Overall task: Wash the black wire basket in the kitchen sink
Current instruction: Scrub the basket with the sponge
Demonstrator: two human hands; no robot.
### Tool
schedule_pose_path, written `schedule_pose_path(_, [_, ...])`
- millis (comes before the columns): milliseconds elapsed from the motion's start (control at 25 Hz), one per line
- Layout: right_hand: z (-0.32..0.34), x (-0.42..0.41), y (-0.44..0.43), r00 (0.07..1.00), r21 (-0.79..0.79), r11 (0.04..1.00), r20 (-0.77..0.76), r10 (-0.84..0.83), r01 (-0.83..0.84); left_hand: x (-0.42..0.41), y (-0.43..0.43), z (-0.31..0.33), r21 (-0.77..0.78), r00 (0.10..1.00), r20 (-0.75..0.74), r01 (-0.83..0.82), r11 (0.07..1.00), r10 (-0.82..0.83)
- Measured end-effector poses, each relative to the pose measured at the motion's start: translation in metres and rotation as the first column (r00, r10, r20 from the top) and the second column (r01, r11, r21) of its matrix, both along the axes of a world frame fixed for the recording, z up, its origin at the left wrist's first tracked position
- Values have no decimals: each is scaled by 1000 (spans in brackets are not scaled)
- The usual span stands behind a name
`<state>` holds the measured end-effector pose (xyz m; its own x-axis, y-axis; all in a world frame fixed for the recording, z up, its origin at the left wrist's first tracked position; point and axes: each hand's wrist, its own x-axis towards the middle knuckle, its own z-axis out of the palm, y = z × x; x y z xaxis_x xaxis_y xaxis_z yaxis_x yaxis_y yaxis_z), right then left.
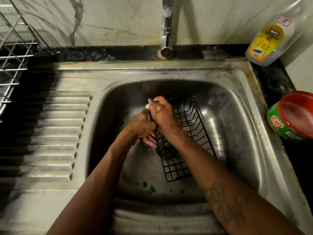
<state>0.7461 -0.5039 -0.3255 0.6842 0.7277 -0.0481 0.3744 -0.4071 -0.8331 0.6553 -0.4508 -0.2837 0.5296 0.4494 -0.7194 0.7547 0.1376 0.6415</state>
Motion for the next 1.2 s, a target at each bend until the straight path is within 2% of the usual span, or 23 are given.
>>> schedule_pose_path(80, [-2, 3, 3, 1000, -24, 1000, 4, 16, -16, -1, -1, 5, 4, 1000, -15, -15, 1000, 15])
schedule_pose_path(160, [-1, 15, -7, 987, -53, 998, 151, 46, -39, 1, 0, 4, -1, 998, -41, -37, 999, 37])
schedule_pose_path(200, [-1, 28, -14, 965, -91, 996, 261, 30, -6, 1, 0, 3, -2, 998, -48, -46, 999, 46])
schedule_pose_path(320, [-1, 69, -38, 889, -123, 973, 440, -124, 196, 0, 3, 1, -32, 996, -38, -88, 996, 87])
schedule_pose_path(400, [-1, 71, -44, 849, -145, 960, 510, -135, 240, 0, 2, 2, -45, 997, -38, -71, 996, 69])
schedule_pose_path(440, [4, 63, -40, 878, -140, 965, 459, -136, 223, 0, 1, 3, -41, 997, -42, -62, 997, 60])
schedule_pose_path(480, [8, 48, -31, 935, -143, 974, 335, -120, 176, 1, 0, 5, -31, 997, -48, -54, 998, 52])
schedule_pose_path(520, [13, 29, -20, 982, -137, 984, 163, -91, 114, 1, -1, 6, -19, 998, -56, -43, 999, 42])
schedule_pose_path(600, [19, -2, -3, 990, -68, 997, -143, 11, -21, 1, -1, 8, -3, 997, -70, -29, 1000, 29])
schedule_pose_path(680, [19, -7, 0, 981, -32, 999, -194, 5, -11, 1, 1, 7, 5, 994, -103, -41, 999, 41])
schedule_pose_path(760, [17, 9, -11, 982, -2, 994, -149, -112, 113, 3, 3, 5, 18, 991, -126, -49, 999, 51])
schedule_pose_path(800, [14, 21, -19, 981, -21, 983, -59, -184, 183, 4, 3, 5, 20, 990, -122, -65, 998, 67])
schedule_pose_path(880, [9, 48, -38, 945, -76, 960, 216, -247, 269, 4, 1, 4, 11, 991, -88, -101, 995, 102])
schedule_pose_path(920, [5, 56, -44, 905, -104, 958, 367, -214, 269, 3, -1, 4, 12, 992, -71, -101, 995, 101])
schedule_pose_path(960, [2, 58, -44, 871, -111, 956, 450, -195, 271, 3, -2, 5, 11, 993, -67, -96, 995, 96])
schedule_pose_path(1040, [2, 46, -34, 862, -133, 960, 483, -153, 245, 3, -3, 6, -13, 989, -91, -115, 993, 114])
schedule_pose_path(1160, [-10, 9, -17, 900, -210, 975, 407, 152, -70, 3, -2, 7, 11, 992, -112, -65, 998, 66])
schedule_pose_path(1200, [-15, 3, -16, 929, -198, 974, 328, 172, -111, 3, -2, 8, 23, 992, -106, -58, 998, 60])
